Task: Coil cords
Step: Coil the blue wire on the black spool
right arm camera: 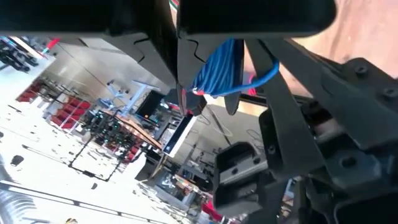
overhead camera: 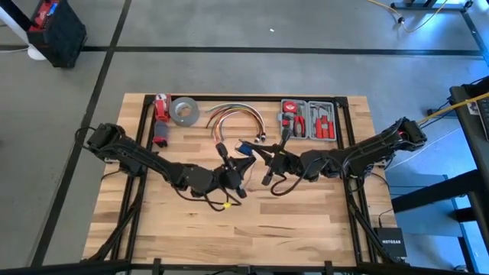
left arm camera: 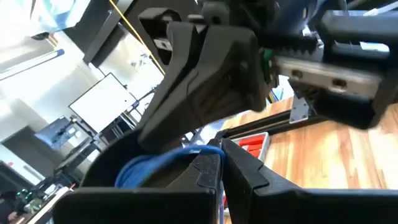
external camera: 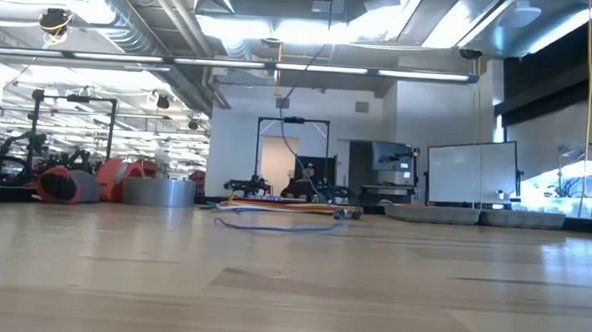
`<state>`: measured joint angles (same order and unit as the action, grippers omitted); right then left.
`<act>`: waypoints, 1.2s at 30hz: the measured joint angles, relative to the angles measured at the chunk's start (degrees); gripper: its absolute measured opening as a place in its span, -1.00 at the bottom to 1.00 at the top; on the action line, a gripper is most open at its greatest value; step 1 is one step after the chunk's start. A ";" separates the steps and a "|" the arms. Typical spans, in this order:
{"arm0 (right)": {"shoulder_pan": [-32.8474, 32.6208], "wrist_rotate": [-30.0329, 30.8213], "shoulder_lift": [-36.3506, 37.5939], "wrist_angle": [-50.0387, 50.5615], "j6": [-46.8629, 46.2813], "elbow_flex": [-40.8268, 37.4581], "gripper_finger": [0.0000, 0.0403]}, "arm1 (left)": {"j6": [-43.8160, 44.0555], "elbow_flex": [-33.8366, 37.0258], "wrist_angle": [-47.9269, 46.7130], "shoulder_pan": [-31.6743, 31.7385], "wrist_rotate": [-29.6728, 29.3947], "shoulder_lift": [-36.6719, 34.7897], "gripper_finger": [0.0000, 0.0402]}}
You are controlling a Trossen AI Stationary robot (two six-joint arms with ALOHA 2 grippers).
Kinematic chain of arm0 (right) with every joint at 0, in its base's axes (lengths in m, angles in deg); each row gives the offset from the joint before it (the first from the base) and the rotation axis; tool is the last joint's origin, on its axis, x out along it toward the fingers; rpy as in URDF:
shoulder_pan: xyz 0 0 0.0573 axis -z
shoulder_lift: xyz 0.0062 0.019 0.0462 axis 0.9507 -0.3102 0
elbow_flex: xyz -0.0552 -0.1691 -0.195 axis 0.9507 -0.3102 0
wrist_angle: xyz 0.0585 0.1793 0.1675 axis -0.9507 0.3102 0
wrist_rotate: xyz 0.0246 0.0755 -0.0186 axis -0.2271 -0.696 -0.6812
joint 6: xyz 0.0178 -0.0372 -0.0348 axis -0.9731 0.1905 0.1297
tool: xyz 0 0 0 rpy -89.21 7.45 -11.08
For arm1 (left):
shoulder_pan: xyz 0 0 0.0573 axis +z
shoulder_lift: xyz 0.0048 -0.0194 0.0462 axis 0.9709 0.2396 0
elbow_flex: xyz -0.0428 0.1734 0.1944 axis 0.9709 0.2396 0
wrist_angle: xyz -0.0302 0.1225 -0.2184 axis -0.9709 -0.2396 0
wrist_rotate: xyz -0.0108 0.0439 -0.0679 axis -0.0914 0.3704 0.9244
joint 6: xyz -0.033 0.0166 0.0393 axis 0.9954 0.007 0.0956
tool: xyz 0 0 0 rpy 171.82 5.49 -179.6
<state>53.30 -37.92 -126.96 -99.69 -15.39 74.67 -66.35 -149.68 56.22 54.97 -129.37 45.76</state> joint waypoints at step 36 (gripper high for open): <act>6.56 -13.24 4.57 0.91 -8.84 1.87 -1.00 | 30.11 -27.94 -53.27 -0.20 -2.32 -0.09 -0.27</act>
<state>59.86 -51.15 -122.38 -98.78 -24.23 76.55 -36.24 -177.62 2.95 54.77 -131.69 45.67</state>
